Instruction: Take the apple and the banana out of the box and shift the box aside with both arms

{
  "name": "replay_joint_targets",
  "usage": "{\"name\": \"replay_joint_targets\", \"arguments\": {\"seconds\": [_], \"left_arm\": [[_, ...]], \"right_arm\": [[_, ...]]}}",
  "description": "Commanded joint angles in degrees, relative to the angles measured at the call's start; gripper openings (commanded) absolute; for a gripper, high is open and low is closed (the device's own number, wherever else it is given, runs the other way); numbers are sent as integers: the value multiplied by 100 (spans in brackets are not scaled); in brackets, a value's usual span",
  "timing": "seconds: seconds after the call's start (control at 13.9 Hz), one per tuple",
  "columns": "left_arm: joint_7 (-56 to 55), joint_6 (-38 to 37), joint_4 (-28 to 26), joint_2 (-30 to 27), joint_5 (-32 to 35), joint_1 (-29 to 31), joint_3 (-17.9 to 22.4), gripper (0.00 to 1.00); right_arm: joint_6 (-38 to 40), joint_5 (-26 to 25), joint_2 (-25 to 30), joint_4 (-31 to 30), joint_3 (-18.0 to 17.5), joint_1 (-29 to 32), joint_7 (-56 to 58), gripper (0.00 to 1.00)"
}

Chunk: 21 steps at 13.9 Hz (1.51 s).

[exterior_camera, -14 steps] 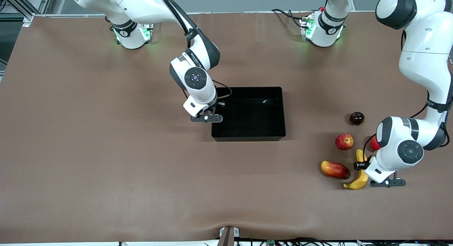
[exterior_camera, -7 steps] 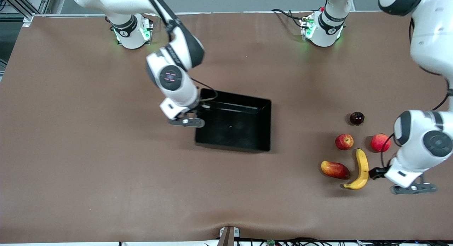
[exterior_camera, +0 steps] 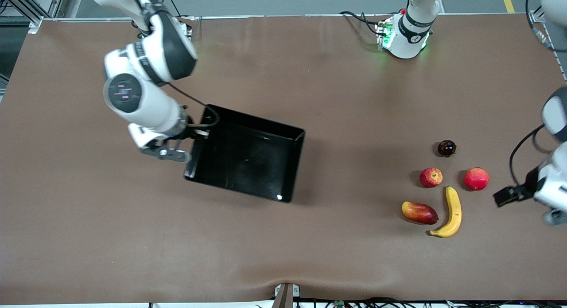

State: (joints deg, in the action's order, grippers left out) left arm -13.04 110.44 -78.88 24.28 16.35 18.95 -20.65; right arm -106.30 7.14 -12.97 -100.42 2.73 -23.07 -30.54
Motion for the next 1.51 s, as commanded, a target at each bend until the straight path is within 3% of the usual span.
{"name": "replay_joint_targets", "arguments": {"seconds": [0.0, 0.29, 0.5, 0.57, 0.72, 0.79, 1.0, 1.29, 1.44], "left_arm": [[274, -627, -269, -747, -429, 92, -53, 100], [310, -1865, -269, -1477, -974, 109, -27, 100], [389, -1983, -820, -1952, -1492, 83, 131, 100], [381, -1983, -944, -2145, -1633, -74, 306, 100], [389, -1983, -1357, -2365, -1644, -1028, 1216, 100], [389, -2009, -1402, -2392, -1644, -1225, 1465, 100], [303, -2079, -1490, -2778, -1618, -1663, 1555, 100], [494, -1991, -1491, -2762, -1609, -1473, 1494, 100], [583, -2070, -1560, -2823, -1626, -1446, 1512, 100]], "right_arm": [[-31, -37, 663, -723, -123, 941, 1151, 0], [-110, -28, 822, -1120, -123, 2093, 2655, 0], [-163, -20, 682, -1146, -123, 3042, 3499, 0], [-337, -11, 603, -1216, -123, 3376, 3955, 0], [-715, 33, 445, -1392, -132, 3878, 4704, 0], [-839, 33, 400, -1436, -123, 3958, 4776, 0], [-1374, 42, -29, -1436, -132, 4494, 5134, 0], [-1911, 656, -636, -1436, -132, 5005, 6506, 0], [-1999, 666, -803, -1445, -132, 5049, 6569, 0]]}}
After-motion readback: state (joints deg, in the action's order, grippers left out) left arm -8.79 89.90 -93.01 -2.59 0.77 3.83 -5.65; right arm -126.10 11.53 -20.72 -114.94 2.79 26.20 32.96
